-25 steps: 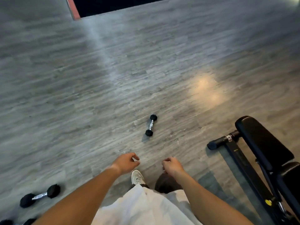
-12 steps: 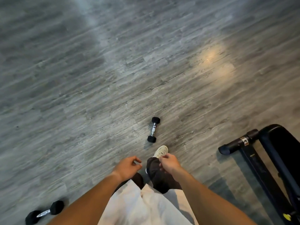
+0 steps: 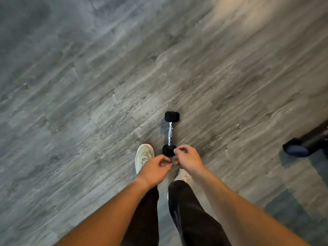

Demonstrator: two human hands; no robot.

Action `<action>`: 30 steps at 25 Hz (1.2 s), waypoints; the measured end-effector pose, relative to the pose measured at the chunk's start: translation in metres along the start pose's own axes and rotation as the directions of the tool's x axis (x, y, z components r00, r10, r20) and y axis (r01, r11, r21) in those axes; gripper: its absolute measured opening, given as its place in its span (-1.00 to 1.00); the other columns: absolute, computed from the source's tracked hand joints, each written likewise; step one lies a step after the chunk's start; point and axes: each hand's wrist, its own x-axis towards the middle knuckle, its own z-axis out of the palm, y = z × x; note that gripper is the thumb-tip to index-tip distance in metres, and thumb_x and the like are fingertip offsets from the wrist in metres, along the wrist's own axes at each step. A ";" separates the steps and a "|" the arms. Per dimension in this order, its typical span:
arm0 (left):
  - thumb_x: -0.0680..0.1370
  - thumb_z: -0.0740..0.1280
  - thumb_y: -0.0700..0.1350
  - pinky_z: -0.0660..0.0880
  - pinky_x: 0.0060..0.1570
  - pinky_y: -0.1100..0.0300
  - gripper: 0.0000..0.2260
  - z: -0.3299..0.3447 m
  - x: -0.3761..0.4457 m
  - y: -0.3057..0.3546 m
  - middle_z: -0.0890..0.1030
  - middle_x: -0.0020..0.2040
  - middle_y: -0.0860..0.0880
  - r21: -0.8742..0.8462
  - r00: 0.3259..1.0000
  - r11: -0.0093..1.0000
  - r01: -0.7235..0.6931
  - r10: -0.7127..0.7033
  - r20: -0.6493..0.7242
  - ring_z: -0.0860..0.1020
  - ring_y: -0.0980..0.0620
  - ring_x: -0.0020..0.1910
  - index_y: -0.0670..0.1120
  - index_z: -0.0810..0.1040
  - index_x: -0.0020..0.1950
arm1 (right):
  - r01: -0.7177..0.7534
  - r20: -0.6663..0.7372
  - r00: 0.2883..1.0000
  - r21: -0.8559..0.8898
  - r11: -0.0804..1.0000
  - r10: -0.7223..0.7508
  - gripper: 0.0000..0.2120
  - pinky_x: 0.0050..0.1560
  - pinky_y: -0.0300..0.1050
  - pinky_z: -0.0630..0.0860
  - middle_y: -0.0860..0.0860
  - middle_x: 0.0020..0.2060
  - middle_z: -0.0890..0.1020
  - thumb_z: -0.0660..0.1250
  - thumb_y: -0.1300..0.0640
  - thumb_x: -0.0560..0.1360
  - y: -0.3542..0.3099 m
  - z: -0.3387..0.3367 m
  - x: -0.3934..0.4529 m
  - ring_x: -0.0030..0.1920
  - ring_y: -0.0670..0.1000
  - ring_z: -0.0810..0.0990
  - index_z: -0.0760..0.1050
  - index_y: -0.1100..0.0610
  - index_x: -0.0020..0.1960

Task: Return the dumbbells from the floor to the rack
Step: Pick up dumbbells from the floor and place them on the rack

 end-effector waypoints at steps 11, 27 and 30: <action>0.36 0.46 0.19 0.52 0.20 -0.04 -0.27 0.060 0.280 -0.079 0.57 0.20 -0.22 0.312 0.996 0.947 0.080 -0.068 -0.050 0.56 -0.25 0.20 -0.07 0.36 0.44 | -0.074 -0.070 0.994 0.174 0.982 0.087 -0.72 0.09 0.03 0.55 0.10 0.03 0.64 0.30 0.04 0.55 0.031 0.089 0.288 0.03 0.19 0.63 0.47 0.11 0.22; 0.20 0.55 0.08 0.46 -0.30 0.17 -0.56 -0.063 -0.145 0.212 0.60 -0.15 0.10 0.882 0.921 0.267 -0.388 0.141 0.363 0.58 0.03 -0.17 0.13 0.42 -0.04 | -0.132 0.212 0.951 0.935 -0.328 0.223 -0.73 -0.15 0.00 0.48 0.05 -0.37 0.44 0.28 0.04 0.61 -0.070 -0.085 -0.191 -0.28 0.08 0.52 0.37 0.10 -0.23; 0.20 0.53 0.07 0.50 -0.29 0.13 -0.56 -0.058 -0.235 0.259 0.58 -0.14 0.11 0.874 0.858 0.052 -0.484 0.223 0.462 0.57 0.03 -0.16 0.20 0.37 -0.06 | -0.002 0.096 0.981 0.877 -0.480 0.171 -0.72 -0.09 0.00 0.49 0.06 -0.36 0.45 0.28 0.05 0.61 -0.081 -0.106 -0.296 -0.25 0.10 0.53 0.36 0.11 -0.25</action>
